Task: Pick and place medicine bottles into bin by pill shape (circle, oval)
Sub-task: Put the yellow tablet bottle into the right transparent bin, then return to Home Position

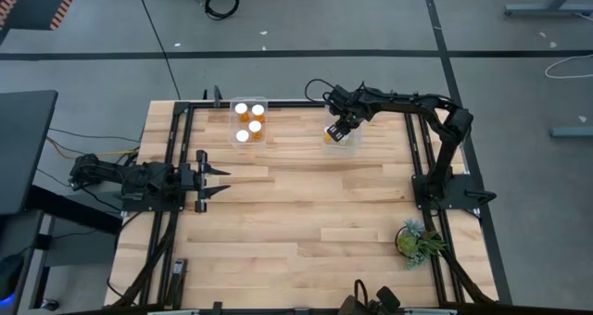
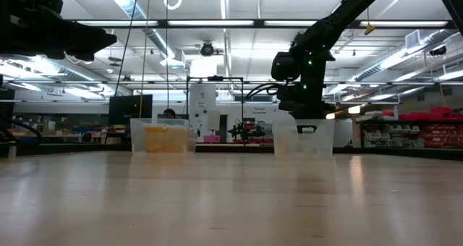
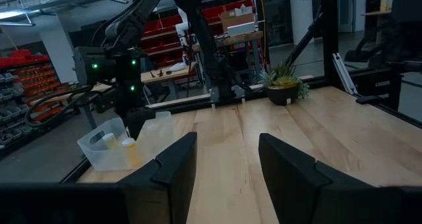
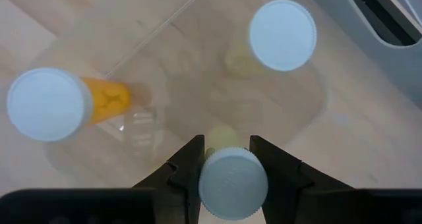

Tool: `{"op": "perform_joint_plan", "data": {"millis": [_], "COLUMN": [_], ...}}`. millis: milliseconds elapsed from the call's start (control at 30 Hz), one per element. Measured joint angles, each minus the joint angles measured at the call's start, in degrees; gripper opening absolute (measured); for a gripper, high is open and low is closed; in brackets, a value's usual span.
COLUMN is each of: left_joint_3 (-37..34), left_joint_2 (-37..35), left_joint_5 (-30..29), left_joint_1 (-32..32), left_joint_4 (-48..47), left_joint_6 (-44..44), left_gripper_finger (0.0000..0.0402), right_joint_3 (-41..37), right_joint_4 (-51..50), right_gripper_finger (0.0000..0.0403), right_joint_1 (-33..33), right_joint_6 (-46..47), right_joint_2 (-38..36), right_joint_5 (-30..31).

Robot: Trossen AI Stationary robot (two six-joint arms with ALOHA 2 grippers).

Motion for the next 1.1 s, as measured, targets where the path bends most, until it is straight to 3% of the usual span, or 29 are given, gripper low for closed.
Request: {"op": "perform_joint_plan", "data": {"millis": [1100], "left_joint_3": [0.02], "left_joint_2": [-0.02], "left_joint_5": [0.0], "left_joint_1": [0.02], "left_joint_4": [0.02], "left_joint_6": [0.02], "left_gripper_finger": [0.0172], "right_joint_3": [1.65], "right_joint_4": [-1.05], "right_gripper_finger": [0.0238], "right_joint_1": [0.02], "right_joint_6": [-0.59], "right_joint_2": [0.0], "right_joint_5": [0.02]}}
